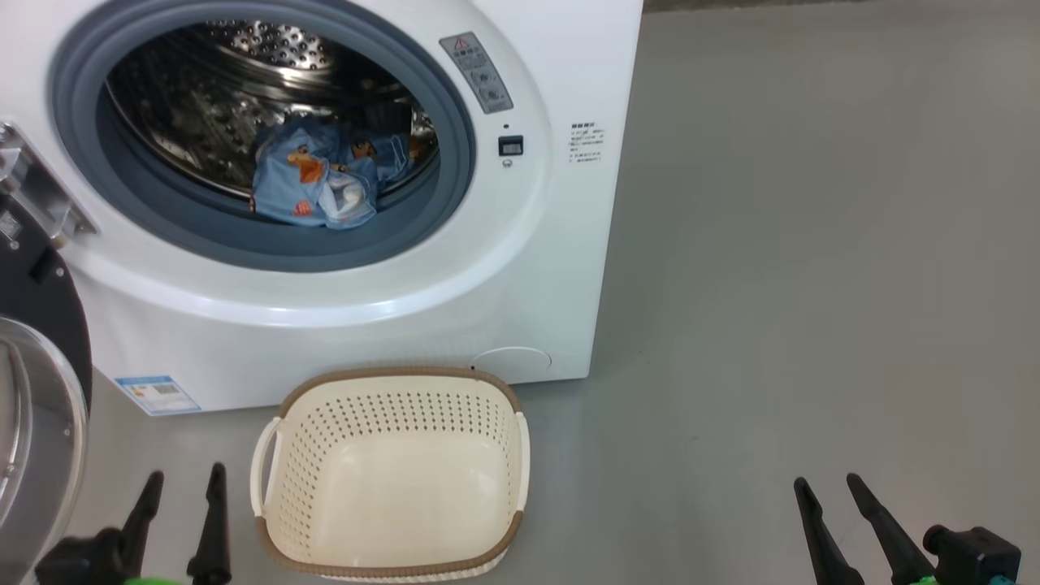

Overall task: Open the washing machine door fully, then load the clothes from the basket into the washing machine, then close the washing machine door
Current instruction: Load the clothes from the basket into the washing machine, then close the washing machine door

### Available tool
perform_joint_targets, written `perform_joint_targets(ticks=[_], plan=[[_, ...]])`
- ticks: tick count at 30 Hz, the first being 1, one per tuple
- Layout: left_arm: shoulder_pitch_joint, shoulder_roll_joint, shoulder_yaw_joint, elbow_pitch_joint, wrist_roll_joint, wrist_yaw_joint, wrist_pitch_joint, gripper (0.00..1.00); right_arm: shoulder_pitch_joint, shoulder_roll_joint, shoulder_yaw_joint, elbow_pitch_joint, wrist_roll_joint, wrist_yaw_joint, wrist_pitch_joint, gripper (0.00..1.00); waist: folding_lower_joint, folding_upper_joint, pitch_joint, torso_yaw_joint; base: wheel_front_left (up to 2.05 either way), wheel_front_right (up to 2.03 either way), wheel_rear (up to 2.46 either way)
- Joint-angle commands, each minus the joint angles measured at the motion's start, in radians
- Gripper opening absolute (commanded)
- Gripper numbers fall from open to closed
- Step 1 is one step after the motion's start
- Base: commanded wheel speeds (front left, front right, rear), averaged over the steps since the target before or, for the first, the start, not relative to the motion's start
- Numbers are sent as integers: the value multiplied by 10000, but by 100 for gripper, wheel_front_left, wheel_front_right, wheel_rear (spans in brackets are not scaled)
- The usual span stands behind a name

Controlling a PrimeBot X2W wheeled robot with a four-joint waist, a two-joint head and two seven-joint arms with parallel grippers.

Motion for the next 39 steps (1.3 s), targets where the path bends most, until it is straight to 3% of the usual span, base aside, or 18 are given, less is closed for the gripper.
perform_joint_targets(ticks=[1,9,29,39], plan=[[50,178,418,-351,-48,-15,-36,100,74,-214,182,-220,60,27,-120,100,0,0,-184,-34,0,0,0],[707,109,565,-828,56,-15,-36,100,437,-302,139,-274,136,27,-120,100,0,0,-448,-82,0,0,0],[573,112,682,-1210,99,-15,-36,100,308,-179,45,-423,45,27,-120,100,0,0,-205,-85,-3,3,0],[478,66,767,-1256,150,-15,-36,100,226,-133,-25,-467,-1,27,-120,100,0,0,-110,10,-102,102,0]])
